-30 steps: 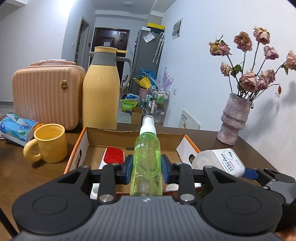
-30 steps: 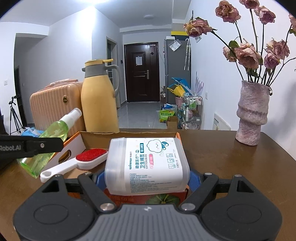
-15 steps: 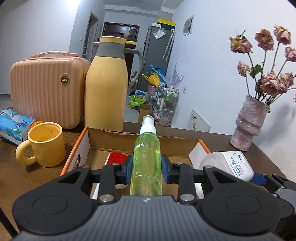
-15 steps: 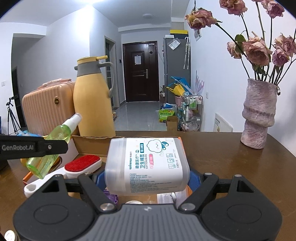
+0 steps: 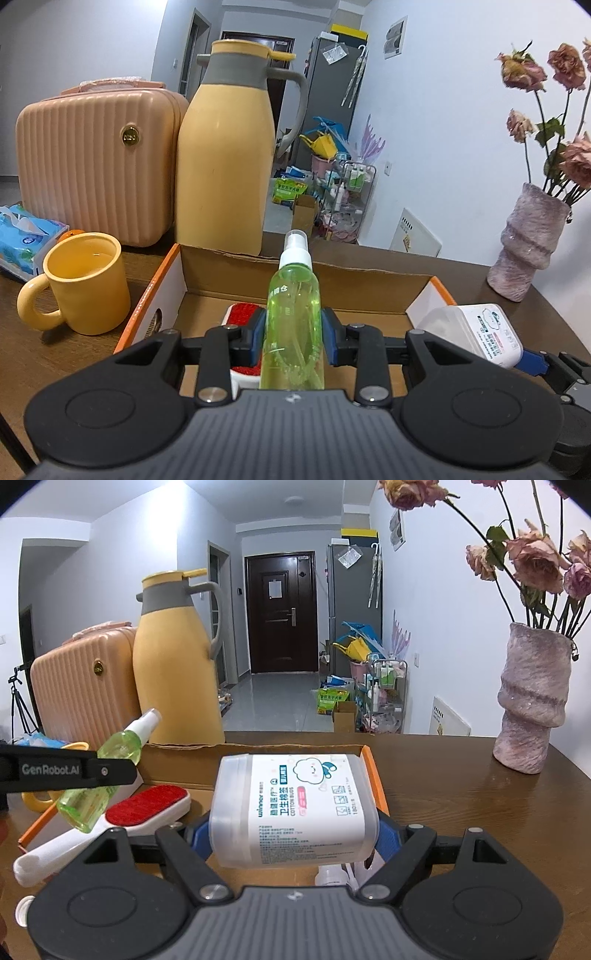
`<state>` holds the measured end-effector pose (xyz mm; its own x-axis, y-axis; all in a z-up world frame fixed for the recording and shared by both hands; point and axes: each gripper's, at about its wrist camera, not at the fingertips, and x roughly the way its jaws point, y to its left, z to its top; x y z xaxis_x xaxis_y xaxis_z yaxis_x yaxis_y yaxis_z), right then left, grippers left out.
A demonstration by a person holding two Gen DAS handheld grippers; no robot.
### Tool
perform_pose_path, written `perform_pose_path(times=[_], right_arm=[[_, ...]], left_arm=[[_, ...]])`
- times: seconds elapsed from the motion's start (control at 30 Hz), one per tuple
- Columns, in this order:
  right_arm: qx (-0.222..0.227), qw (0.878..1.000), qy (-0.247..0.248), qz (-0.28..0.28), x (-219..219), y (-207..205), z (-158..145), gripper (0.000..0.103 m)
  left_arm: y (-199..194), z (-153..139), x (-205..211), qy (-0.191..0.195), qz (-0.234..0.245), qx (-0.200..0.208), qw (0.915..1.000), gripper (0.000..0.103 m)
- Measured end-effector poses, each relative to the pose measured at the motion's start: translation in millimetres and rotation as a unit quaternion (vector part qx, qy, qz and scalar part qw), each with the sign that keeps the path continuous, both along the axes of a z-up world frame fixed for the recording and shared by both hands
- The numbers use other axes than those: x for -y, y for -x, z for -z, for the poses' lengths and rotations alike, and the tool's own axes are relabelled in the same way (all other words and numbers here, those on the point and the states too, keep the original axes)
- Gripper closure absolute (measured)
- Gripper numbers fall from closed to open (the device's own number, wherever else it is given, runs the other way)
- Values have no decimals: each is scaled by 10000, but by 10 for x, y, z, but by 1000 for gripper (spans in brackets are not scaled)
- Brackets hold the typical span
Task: Organize rigid objects
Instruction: 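Carry the green spray bottle and wipes tub into the box and release both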
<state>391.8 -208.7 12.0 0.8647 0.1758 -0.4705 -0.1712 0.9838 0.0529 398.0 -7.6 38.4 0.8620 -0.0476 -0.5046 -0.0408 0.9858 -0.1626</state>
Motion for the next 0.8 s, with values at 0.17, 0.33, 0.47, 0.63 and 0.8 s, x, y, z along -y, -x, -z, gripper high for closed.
perform_pose_path(times=[0.17, 0.33, 0.47, 0.63, 0.8], right_arm=[[-84, 10000, 47, 2, 6, -63, 75, 22], [-175, 9998, 51, 21, 18, -116, 135, 22], [-185, 9998, 64, -10, 14, -116, 153, 22], [-290, 9995, 68, -63, 10, -141, 185, 21], [-365, 9993, 53, 15, 32, -158, 181, 8]], left_arm=[[-105, 72, 2, -54, -4, -100, 9999, 72], [-138, 129, 17, -115, 10, -200, 9997, 71], [-146, 151, 6, -117, 1, -224, 9997, 71], [-134, 145, 1, -126, -2, -168, 9998, 65], [-44, 74, -38, -253, -409, 83, 9988, 5]])
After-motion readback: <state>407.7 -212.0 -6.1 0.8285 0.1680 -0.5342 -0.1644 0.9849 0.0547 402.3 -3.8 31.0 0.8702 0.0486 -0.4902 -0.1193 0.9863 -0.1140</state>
